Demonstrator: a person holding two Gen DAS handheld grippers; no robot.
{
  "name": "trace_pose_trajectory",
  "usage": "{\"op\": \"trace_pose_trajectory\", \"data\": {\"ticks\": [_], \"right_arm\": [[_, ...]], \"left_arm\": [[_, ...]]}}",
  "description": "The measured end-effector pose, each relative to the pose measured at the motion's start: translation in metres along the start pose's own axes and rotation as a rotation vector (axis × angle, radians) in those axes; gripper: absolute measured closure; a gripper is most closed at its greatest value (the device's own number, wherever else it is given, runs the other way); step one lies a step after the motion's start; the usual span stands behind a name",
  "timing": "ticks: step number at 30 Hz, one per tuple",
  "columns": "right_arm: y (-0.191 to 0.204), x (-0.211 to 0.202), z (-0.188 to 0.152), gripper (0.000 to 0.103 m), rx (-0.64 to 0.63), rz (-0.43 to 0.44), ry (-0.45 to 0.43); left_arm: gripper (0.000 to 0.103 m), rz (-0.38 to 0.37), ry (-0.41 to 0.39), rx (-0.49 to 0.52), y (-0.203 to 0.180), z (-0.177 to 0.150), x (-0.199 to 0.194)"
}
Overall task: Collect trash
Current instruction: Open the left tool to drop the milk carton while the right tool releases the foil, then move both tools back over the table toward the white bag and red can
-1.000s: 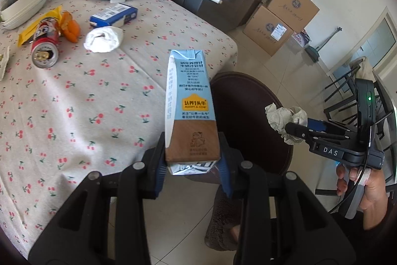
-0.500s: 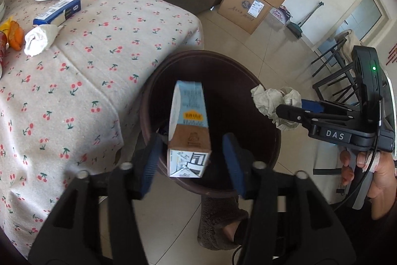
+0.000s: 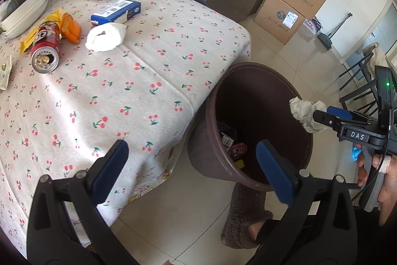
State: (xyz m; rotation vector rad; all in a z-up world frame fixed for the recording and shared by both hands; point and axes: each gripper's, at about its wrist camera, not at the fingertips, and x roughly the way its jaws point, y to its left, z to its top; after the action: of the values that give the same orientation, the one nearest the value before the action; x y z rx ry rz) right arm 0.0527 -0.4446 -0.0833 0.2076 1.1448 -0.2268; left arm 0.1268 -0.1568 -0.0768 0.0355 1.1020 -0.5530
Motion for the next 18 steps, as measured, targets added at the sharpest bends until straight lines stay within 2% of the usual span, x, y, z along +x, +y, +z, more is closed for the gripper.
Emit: {"op": "trace_pose_trajectory", "data": {"ticks": [1, 2, 9, 18], "right_arm": [[0.002, -0.001, 0.002, 0.025, 0.006, -0.006, -0.008], [0.005, -0.002, 0.003, 0.022, 0.010, -0.006, -0.015], [0.033, -0.003, 0.010, 0.021, -0.010, 0.020, -0.013], [0.074, -0.005, 0.014, 0.020, -0.069, 0.035, -0.019]], "left_arm": [[0.001, 0.007, -0.002, -0.001, 0.003, -0.001, -0.003], [0.001, 0.015, -0.004, -0.002, 0.007, -0.002, -0.006], [0.001, 0.070, -0.015, -0.015, 0.035, -0.011, -0.025], [0.001, 0.123, -0.035, -0.098, 0.087, -0.024, -0.052]]}}
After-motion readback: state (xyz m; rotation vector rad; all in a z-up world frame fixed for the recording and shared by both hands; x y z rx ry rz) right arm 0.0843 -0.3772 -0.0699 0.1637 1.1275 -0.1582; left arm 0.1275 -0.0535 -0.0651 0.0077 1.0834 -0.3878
